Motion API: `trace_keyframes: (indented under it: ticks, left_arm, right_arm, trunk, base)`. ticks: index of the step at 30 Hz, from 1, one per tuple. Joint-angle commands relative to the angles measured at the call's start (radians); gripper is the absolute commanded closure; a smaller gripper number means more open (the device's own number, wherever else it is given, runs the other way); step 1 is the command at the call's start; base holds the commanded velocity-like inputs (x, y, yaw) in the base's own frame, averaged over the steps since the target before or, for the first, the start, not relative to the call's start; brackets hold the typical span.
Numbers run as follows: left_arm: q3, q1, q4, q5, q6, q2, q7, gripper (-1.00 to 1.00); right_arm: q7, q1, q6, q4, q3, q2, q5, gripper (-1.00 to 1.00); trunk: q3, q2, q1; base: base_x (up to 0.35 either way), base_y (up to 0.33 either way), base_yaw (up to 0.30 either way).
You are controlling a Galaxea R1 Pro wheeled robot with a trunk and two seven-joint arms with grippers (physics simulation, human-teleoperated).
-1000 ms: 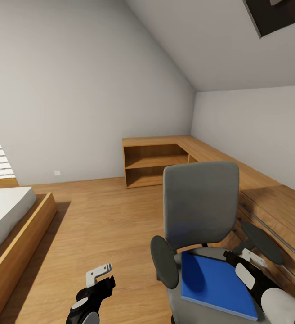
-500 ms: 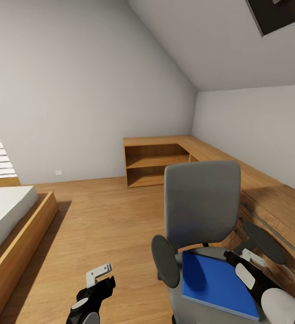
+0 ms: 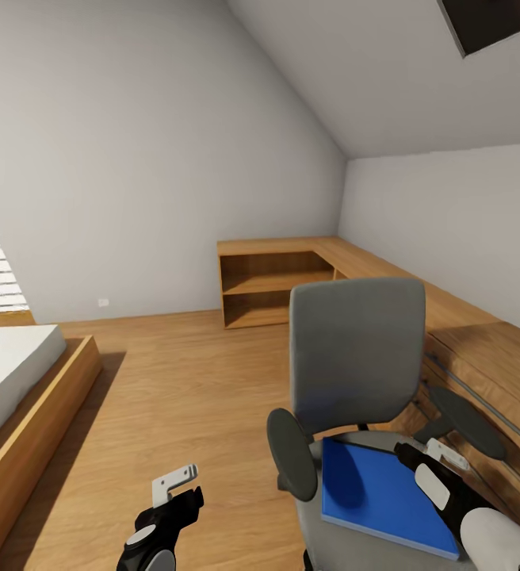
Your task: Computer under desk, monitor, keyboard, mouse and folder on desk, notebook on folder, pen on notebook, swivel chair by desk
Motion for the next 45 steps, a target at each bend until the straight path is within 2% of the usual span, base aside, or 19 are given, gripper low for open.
trace_keyframes:
  ticks: [1,5,10,27,45]
  left_arm:
    - [-0.002,-0.001,-0.001,0.004,0.003,0.001,0.007,-1.00]
    - [-0.002,-0.001,-0.001,0.004,0.004,0.001,0.007,-1.00]
    - [-0.002,-0.001,-0.001,0.004,0.003,0.001,0.007,-1.00]
    - [0.000,-0.001,0.006,0.004,0.004,0.004,-0.002,-1.00]
    - [0.000,-0.001,0.006,0.004,0.002,0.007,-0.001,-1.00]
  right_arm:
    - [-0.005,0.000,0.003,-0.002,0.003,0.000,-0.005,-1.00]
    - [-0.005,0.000,0.002,-0.002,0.003,0.000,-0.005,-1.00]
    - [-0.005,0.000,0.001,-0.002,0.003,0.000,-0.005,-1.00]
    - [-0.005,0.000,0.001,-0.002,0.005,0.000,-0.005,-1.00]
    - [-0.008,0.000,0.001,-0.002,0.003,0.001,-0.004,-1.00]
  trunk:
    - [-0.004,-0.008,0.004]
    - [-0.004,-0.008,0.004]
    - [-0.020,-0.043,0.023]
    - [-0.020,-0.043,0.023]
    - [-0.020,-0.043,0.023]
  base:
    - [0.000,0.000,0.000]
    - [0.000,0.000,0.000]
    - [0.000,0.000,0.000]
    - [-0.004,0.000,0.000]
    - [-0.131,0.000,0.000]
